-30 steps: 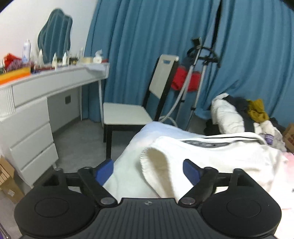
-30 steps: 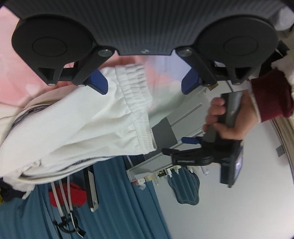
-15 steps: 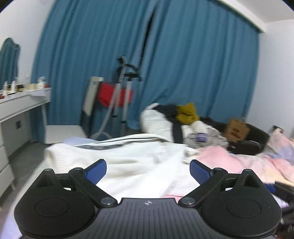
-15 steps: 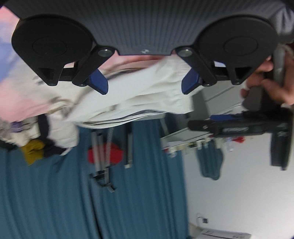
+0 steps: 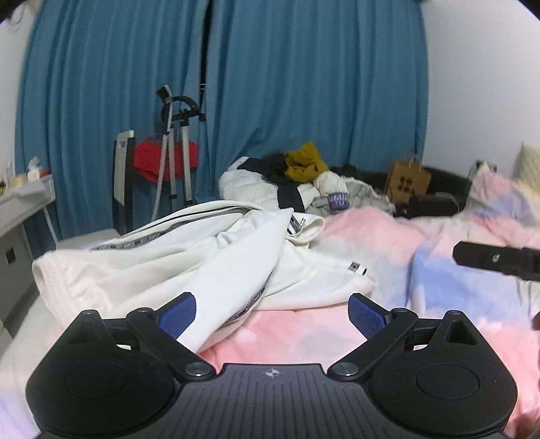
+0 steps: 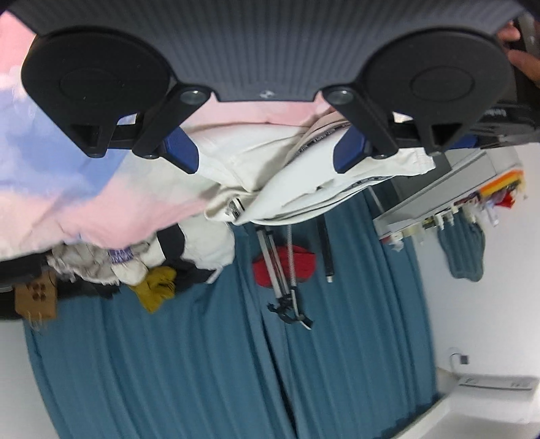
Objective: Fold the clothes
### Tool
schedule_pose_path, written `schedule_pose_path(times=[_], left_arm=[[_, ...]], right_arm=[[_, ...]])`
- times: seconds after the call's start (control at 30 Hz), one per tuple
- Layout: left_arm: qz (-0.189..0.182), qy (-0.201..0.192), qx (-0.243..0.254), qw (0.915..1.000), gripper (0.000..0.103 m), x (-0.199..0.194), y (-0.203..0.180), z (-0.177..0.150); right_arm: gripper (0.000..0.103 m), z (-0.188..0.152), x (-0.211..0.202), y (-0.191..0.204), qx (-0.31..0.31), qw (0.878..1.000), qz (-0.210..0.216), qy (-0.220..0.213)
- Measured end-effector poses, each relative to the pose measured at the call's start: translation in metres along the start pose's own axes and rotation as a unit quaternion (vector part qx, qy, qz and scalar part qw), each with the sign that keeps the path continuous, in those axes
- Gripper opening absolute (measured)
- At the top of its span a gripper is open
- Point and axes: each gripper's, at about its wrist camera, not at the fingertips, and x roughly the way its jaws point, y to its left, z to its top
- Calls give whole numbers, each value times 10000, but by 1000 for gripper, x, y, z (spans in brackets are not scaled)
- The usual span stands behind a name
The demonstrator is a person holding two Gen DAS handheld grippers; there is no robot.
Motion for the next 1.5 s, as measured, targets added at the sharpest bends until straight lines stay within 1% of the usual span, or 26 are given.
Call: schedule_pose_path(times=[0.1,0.2,0.3,0.5,0.6,0.67,0.73,0.77,0.8,0.83,0.87,0.9,0.93,0.97,1.0,1.13,1.17,1.27,1.37,1.5], left_arm=[[164,148,257,9994,98,28,-5,7],[220,334,368,9985,98,73,-4,21],[321,495,514,9969,96,118,-8,35],[363,364,1043,9932,95,204,-31,62],[551,422,1436,9872,94,255,-45,68],[678,462,1699,9821,90,289,-55,73],[805,501,1959,9760,85,324,-65,77],[887,584,1980,9744,82,339,-65,79],[971,672,1995,9728,69,354,-65,81],[1029,744,1903,9735,55,363,-62,83],[1085,815,1806,9742,47,371,-59,85],[1141,885,1708,9747,36,379,-56,88],[1108,885,1537,9779,26,379,-51,91],[1092,846,1483,9793,19,373,-48,95],[1077,804,1436,9805,15,366,-45,98],[924,510,1155,9877,13,314,-33,113],[878,426,1135,9887,13,297,-30,115],[724,196,1108,9910,12,242,-24,118],[484,22,1189,9917,12,180,-20,109],[101,56,1321,9912,12,105,-14,81]], right_arm=[[88,-3,0,-2,-14,10000,-65,15],[88,-7,-7,-7,87,9998,-170,28],[88,-10,-9,-18,330,9987,-397,-10],[88,-20,6,-40,379,9951,-908,19],[88,-22,17,-52,505,9937,-996,50],[88,-24,25,-61,607,9928,-1027,82],[88,-28,34,-69,643,9918,-1092,148],[88,-31,39,-72,661,9913,-1122,182],[88,-33,43,-75,678,9910,-1132,224],[88,-35,48,-79,692,9907,-1137,272],[88,-37,52,-81,701,9906,-1139,294],[88,-39,56,-84,708,9905,-1140,305],[88,-40,59,-86,715,9903,-1145,318],[88,-41,63,-89,730,9902,-1143,337],[88,-41,65,-89,748,9902,-1130,349],[87,-42,67,-87,707,9911,-1075,329],[85,-42,65,-86,675,9915,-1065,311],[85,-41,59,-81,612,9925,-1028,256],[84,-38,51,-75,585,9932,-987,207],[84,-36,41,-66,549,9942,-904,197]])
